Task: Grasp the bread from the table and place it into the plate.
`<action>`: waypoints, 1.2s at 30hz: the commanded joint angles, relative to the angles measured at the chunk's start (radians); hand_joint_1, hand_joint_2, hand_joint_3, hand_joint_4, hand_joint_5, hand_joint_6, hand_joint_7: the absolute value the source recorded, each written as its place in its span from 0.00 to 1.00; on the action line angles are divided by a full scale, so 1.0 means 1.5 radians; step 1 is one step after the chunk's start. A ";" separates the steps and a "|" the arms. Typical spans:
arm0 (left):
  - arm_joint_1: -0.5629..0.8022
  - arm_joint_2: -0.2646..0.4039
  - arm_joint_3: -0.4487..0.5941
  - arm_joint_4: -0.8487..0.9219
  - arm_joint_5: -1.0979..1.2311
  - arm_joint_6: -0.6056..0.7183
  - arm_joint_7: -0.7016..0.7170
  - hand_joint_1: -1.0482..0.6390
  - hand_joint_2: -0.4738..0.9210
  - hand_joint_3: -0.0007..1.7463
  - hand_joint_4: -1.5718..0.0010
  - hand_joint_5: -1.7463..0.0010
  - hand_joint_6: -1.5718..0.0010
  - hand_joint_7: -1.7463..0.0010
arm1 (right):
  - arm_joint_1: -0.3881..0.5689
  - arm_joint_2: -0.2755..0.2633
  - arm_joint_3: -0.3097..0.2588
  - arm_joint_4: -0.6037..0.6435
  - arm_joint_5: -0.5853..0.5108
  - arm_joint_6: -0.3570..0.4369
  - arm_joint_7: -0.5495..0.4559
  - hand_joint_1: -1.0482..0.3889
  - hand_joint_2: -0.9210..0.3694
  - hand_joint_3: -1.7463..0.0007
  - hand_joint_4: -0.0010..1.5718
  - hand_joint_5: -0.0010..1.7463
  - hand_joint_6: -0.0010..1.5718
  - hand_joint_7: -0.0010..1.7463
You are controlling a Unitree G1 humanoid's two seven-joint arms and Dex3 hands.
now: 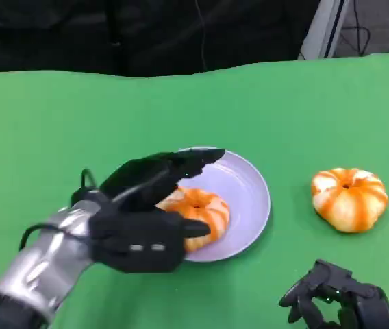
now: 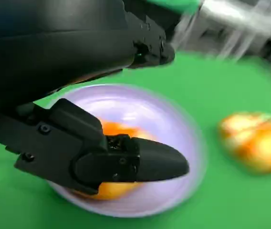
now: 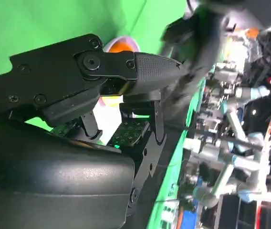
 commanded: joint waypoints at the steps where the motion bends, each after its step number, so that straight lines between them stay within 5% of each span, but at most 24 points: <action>1: 0.109 0.013 0.103 -0.093 -0.151 -0.033 -0.026 0.40 1.00 0.14 0.50 0.76 0.56 0.87 | 0.005 -0.005 -0.003 -0.003 0.012 -0.002 -0.001 0.25 0.02 0.71 0.53 0.89 0.57 0.71; 7: 0.201 -0.018 0.167 -0.118 -0.226 -0.086 -0.014 0.51 1.00 0.14 0.48 0.47 0.39 0.80 | 0.006 -0.006 -0.005 -0.005 0.000 -0.003 -0.008 0.25 0.02 0.71 0.53 0.89 0.57 0.71; 8: 0.221 -0.024 0.178 -0.126 -0.238 -0.094 -0.012 0.54 0.97 0.19 0.48 0.40 0.37 0.74 | 0.006 -0.005 -0.005 -0.004 -0.003 -0.004 -0.010 0.25 0.02 0.71 0.53 0.89 0.57 0.71; 9: 0.235 -0.029 0.186 -0.132 -0.246 -0.099 -0.012 0.57 0.87 0.38 0.49 0.32 0.41 0.59 | 0.005 -0.004 -0.005 -0.004 -0.005 -0.005 -0.011 0.25 0.01 0.72 0.53 0.89 0.57 0.71; 11: 0.246 -0.034 0.195 -0.137 -0.251 -0.103 -0.016 0.59 0.78 0.52 0.49 0.28 0.46 0.47 | 0.005 -0.004 -0.005 -0.003 -0.007 -0.005 -0.014 0.25 0.01 0.72 0.53 0.89 0.57 0.71; 17: 0.248 -0.042 0.203 -0.140 -0.248 -0.102 -0.025 0.60 0.75 0.58 0.50 0.26 0.48 0.42 | 0.005 -0.004 -0.004 -0.003 -0.008 -0.005 -0.016 0.25 0.00 0.73 0.53 0.89 0.57 0.71; 18: 0.313 -0.059 0.218 -0.189 -0.284 -0.085 -0.010 0.60 0.75 0.58 0.50 0.26 0.48 0.41 | 0.007 -0.004 -0.004 -0.007 -0.009 -0.003 -0.017 0.25 0.00 0.73 0.53 0.89 0.57 0.71; 19: 0.362 -0.072 0.229 -0.229 -0.311 -0.070 0.000 0.66 0.75 0.67 0.48 0.11 0.50 0.24 | 0.008 -0.003 -0.004 -0.009 -0.009 -0.001 -0.018 0.24 0.00 0.73 0.53 0.89 0.57 0.71; 21: 0.422 -0.089 0.244 -0.283 -0.337 -0.046 0.012 0.69 0.74 0.74 0.47 0.02 0.52 0.12 | 0.008 -0.004 -0.004 -0.011 -0.008 0.000 -0.019 0.24 0.00 0.73 0.53 0.89 0.57 0.71; 27: 0.464 -0.107 0.253 -0.315 -0.331 -0.038 0.009 0.68 0.69 0.80 0.45 0.00 0.53 0.03 | 0.004 -0.012 -0.007 -0.005 -0.002 -0.005 -0.015 0.25 0.00 0.72 0.52 0.90 0.56 0.71; 36: 0.495 -0.132 0.254 -0.326 -0.336 -0.042 0.003 0.66 0.70 0.75 0.43 0.00 0.53 0.03 | 0.006 -0.025 -0.010 -0.001 0.008 -0.011 -0.007 0.24 0.00 0.73 0.52 0.90 0.55 0.72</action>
